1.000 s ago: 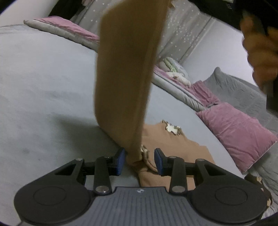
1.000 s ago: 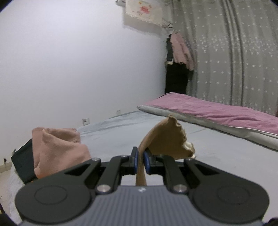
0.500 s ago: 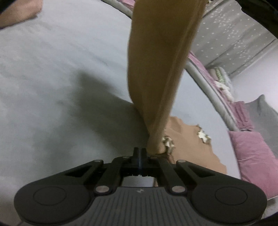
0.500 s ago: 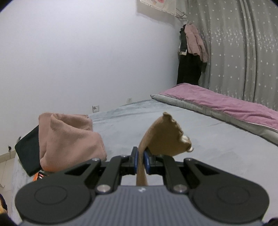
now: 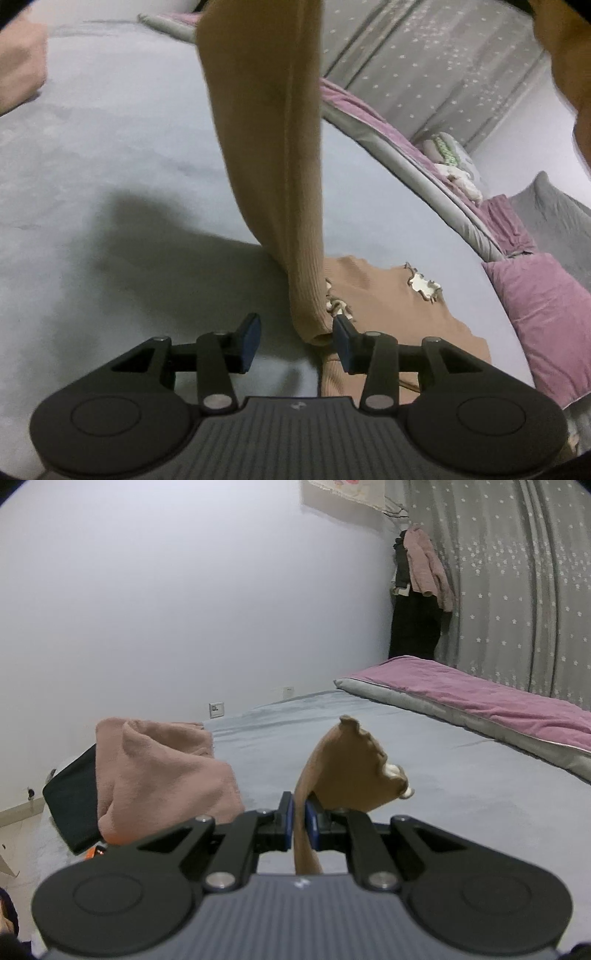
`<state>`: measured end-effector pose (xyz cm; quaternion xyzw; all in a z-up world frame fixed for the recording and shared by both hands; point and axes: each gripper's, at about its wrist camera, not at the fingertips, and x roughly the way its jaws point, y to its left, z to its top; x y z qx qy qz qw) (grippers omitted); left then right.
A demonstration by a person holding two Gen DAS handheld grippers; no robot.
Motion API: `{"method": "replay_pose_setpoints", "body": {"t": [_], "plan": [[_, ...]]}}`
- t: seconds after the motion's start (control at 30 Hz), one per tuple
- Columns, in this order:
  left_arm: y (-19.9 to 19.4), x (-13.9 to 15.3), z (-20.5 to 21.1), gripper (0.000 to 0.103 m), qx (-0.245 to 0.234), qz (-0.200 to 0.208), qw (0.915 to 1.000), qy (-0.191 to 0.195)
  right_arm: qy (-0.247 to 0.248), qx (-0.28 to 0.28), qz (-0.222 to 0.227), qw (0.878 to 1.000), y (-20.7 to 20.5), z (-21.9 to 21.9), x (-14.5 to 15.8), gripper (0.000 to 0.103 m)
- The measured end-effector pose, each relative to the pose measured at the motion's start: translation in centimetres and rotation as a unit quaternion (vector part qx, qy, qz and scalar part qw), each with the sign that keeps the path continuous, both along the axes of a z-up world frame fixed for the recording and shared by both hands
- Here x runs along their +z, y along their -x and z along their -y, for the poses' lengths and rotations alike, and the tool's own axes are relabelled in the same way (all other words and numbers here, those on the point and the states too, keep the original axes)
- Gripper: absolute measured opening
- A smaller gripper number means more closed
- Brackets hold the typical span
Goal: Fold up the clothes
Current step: 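Lift the held hem with both grippers up toward the collar, then lay the hem over the sweater body and open both grippers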
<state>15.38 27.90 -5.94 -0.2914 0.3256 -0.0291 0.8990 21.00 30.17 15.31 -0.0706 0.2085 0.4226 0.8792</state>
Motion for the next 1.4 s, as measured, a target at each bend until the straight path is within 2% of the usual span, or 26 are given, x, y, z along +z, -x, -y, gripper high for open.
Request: {"method": "replay_pose_setpoints", "body": {"t": [0.1,0.17,0.27,0.33,0.5,0.77,0.9,1.2,1.4], "plan": [[0.1,-0.2,0.2,0.031,-0.011,0.027,0.9996,0.006,0.0,0.005,0.003,1.0,0.2,-0.1,0.3,0.009],[0.3,0.0,0.2,0.015,-0.022,0.04,0.9989,0.009,-0.001,0.005,0.004,1.0,0.2,0.0,0.5,0.009],[0.4,0.3,0.6,0.004,-0.039,0.045,0.9982,-0.002,-0.002,0.003,0.005,1.0,0.0,0.5,0.6,0.009],[0.4,0.4,0.5,0.003,-0.024,0.016,0.9996,-0.001,-0.004,0.0,0.004,1.0,-0.1,0.7,0.6,0.009],[0.8,-0.8,-1.0,0.002,0.038,-0.048,0.9963,0.06,-0.007,-0.007,-0.004,1.0,-0.6,1.1,0.2,0.009],[1.3,-0.5,-0.8,0.003,0.047,-0.043,0.9974,0.034,-0.012,-0.009,0.002,1.0,-0.3,2.0,0.0,0.009],[1.2,-0.5,-0.1,0.003,0.055,-0.043,0.9975,0.013,-0.033,-0.027,0.007,0.999,-0.5,4.7,0.8,0.009],[1.8,0.6,1.1,0.003,0.046,-0.035,0.9976,-0.037,-0.086,-0.092,0.0,0.992,-1.3,14.1,1.6,0.008],[2.2,1.4,1.9,0.003,0.012,-0.029,0.9969,-0.072,-0.125,-0.142,-0.014,0.982,-1.4,21.8,1.0,0.008]]}}
